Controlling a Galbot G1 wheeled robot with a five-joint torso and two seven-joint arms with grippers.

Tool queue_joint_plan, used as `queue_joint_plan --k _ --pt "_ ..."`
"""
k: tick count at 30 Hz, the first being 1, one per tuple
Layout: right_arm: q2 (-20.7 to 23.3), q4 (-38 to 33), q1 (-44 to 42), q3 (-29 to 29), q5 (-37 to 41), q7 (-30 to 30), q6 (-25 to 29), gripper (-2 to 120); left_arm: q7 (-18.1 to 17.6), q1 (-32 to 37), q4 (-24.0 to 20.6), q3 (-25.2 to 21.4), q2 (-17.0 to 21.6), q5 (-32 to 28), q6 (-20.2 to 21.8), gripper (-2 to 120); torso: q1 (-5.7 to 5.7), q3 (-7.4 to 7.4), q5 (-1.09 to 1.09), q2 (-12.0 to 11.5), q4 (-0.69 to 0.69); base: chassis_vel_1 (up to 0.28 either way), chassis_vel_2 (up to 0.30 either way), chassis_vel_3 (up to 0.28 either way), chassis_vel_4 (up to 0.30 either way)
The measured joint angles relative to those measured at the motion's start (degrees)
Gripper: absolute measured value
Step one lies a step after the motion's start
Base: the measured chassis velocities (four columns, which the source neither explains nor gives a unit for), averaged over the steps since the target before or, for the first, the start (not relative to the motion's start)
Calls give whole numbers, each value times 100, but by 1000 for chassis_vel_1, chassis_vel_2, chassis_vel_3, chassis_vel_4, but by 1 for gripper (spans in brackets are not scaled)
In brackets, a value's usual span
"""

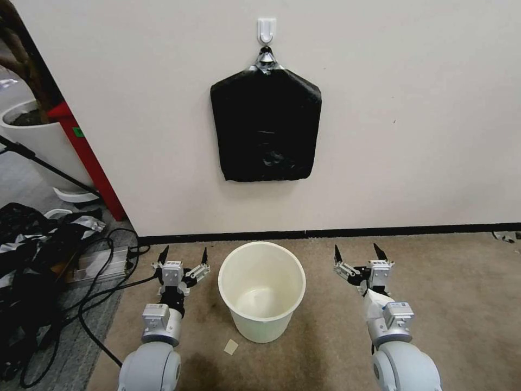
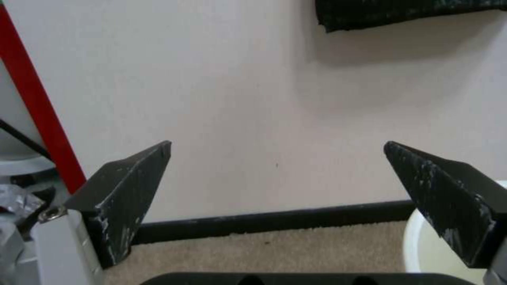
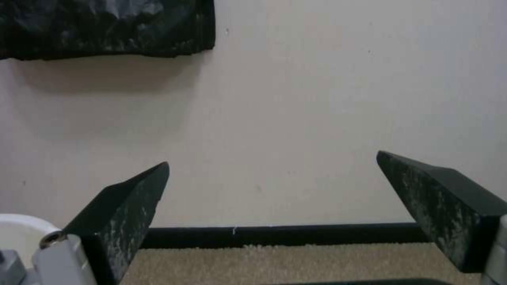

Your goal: Place a trash bag onto the trash bin.

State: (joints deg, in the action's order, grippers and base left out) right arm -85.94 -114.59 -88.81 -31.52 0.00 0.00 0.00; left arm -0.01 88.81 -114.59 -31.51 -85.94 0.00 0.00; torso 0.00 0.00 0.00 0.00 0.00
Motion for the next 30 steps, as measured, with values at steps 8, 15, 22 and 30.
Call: queue_joint_plan --k 8,15,22,30 --pt "0 0 0 0 0 0 0 100 0 0 0 0 0 0 0 100 0 0 0 0 0 0 0 0 0" --pt "0 0 0 0 0 0 0 100 0 0 0 0 0 0 0 100 0 0 0 0 0 0 0 0 0" --pt "-5 -134 -57 -1 102 367 2 100 -154 -86 20 72 64 -212 -32 100 0 0 0 0 2 0 0 0 0" --pt "70 -535 -208 -26 202 1655 257 100 -1050 -874 414 565 493 -1073 -674 100 0 1 -1 0 -1 0 0 0 0"
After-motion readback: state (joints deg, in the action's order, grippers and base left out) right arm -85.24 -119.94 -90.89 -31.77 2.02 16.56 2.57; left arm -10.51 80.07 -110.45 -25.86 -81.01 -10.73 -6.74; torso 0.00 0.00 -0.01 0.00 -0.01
